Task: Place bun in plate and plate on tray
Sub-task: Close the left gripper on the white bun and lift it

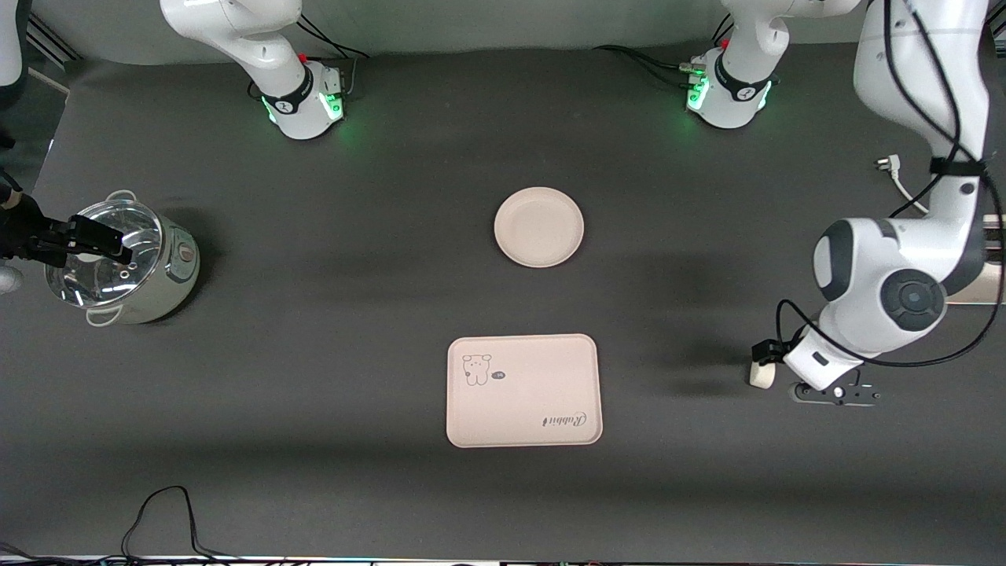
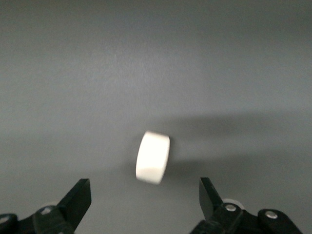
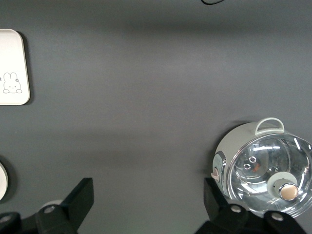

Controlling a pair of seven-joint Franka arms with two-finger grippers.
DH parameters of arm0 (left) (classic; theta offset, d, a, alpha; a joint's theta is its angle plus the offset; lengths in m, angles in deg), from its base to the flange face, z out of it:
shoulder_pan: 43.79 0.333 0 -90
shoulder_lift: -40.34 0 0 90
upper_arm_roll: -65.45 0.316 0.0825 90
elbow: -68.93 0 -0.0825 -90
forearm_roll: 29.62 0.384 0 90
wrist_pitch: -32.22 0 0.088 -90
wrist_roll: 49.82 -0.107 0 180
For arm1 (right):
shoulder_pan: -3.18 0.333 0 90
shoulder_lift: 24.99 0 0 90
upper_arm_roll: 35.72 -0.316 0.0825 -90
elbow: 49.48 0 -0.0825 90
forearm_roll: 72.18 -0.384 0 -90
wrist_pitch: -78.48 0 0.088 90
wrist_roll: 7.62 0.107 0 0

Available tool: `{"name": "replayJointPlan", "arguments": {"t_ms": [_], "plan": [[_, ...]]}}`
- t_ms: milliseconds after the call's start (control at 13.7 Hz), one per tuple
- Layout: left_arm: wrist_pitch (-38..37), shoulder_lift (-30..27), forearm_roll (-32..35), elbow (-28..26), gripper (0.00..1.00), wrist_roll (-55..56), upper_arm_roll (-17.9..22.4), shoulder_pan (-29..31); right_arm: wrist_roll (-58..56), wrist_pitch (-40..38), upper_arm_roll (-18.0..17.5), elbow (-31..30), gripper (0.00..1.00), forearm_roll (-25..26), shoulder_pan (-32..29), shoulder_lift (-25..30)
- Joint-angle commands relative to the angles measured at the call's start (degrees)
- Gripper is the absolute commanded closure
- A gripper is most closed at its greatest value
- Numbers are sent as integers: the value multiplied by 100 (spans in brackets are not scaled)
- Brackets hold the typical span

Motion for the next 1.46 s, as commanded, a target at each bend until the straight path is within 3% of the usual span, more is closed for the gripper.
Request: {"name": "replayJointPlan", "arguments": {"t_ms": [0, 366, 512, 732, 805, 1098, 1390], "plan": [[885, 52, 66, -573, 1, -131, 58, -32, 138, -17, -1, -129, 0, 132, 41, 131], [1423, 369, 5, -697, 3, -114, 58, -41, 138, -26, 8, -129, 0, 132, 50, 139], [1589, 413, -4, -697, 14, -105, 58, -41, 138, -17, -1, -129, 0, 132, 50, 139], [1713, 474, -22, -706, 92, -70, 58, -32, 138, -26, 8, -129, 0, 132, 50, 139], [1687, 466, -22, -706, 100, -70, 58, -32, 138, -17, 8, -138, 0, 132, 50, 139], [1294, 160, -31, -671, 100, -131, 58, -23, 138, -17, -1, -138, 0, 132, 50, 139], [-989, -973, -214, -267, 100, -131, -161, -172, 138, -17, 8, -138, 0, 132, 50, 131]]}}
